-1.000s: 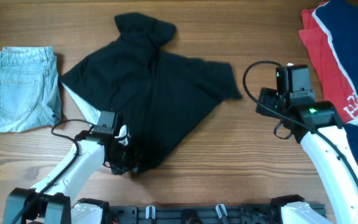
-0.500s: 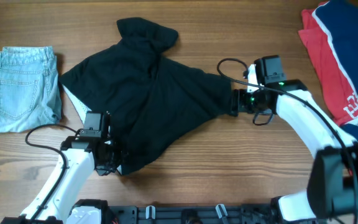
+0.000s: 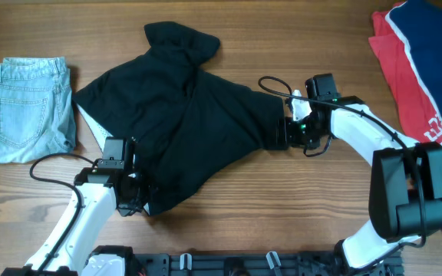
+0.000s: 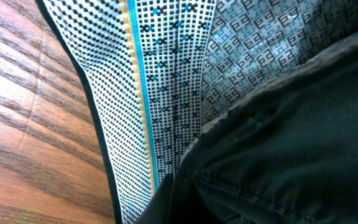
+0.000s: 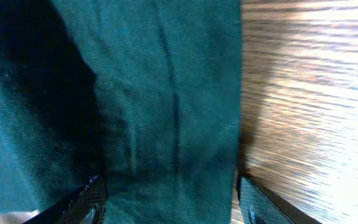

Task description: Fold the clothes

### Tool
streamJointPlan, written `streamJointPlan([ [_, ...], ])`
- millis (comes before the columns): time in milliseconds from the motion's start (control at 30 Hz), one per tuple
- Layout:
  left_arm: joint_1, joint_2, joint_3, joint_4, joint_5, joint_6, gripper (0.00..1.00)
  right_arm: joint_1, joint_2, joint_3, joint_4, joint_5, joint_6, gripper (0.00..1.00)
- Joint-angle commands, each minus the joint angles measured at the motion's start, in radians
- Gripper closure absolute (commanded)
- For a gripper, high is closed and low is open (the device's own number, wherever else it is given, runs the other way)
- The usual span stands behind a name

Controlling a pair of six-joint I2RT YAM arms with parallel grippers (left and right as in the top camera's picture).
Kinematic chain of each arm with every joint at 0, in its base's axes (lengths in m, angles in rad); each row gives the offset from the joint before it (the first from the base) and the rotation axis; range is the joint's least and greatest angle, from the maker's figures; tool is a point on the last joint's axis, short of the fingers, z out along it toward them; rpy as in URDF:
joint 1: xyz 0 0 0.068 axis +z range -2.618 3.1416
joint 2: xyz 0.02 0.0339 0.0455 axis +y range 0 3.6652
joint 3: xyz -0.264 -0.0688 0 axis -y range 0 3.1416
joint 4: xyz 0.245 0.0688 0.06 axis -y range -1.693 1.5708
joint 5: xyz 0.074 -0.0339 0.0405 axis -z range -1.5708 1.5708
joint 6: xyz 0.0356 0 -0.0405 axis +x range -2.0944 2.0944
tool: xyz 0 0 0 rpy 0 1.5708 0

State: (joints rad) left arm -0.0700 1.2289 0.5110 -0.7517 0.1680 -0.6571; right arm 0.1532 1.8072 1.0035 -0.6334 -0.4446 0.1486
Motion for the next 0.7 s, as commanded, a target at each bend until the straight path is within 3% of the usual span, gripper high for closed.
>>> streamJointPlan([
  [0,0.008,-0.012,-0.003,0.003,-0.027,-0.013,0.96,-0.002,0.035,-0.013,-0.010,-0.051,0.012,0.35],
  [67,0.008,-0.012,-0.003,0.003,-0.027,-0.013,0.96,-0.002,0.035,-0.021,-0.010,-0.051,0.011,0.53],
  [100,0.008,-0.012,-0.003,0.003,-0.027,-0.013,0.96,-0.002,0.035,-0.024,-0.007,-0.050,0.011,0.71],
  [167,0.008,-0.012,-0.003,0.003,-0.024,-0.013,0.96,-0.002,0.035,-0.024,-0.002,-0.050,0.012,0.96],
  [367,0.008,-0.012,-0.003,0.003,-0.024,-0.013,0.96,-0.031,0.012,-0.016,0.003,0.200,0.150,0.96],
  [533,0.008,-0.013,0.006,-0.006,-0.008,-0.008,0.96,-0.235,-0.139,0.074,-0.096,0.268,0.196,0.96],
  [667,0.008,-0.014,0.102,-0.109,0.017,0.056,0.96,-0.392,-0.352,0.092,-0.157,0.264,0.174,0.96],
])
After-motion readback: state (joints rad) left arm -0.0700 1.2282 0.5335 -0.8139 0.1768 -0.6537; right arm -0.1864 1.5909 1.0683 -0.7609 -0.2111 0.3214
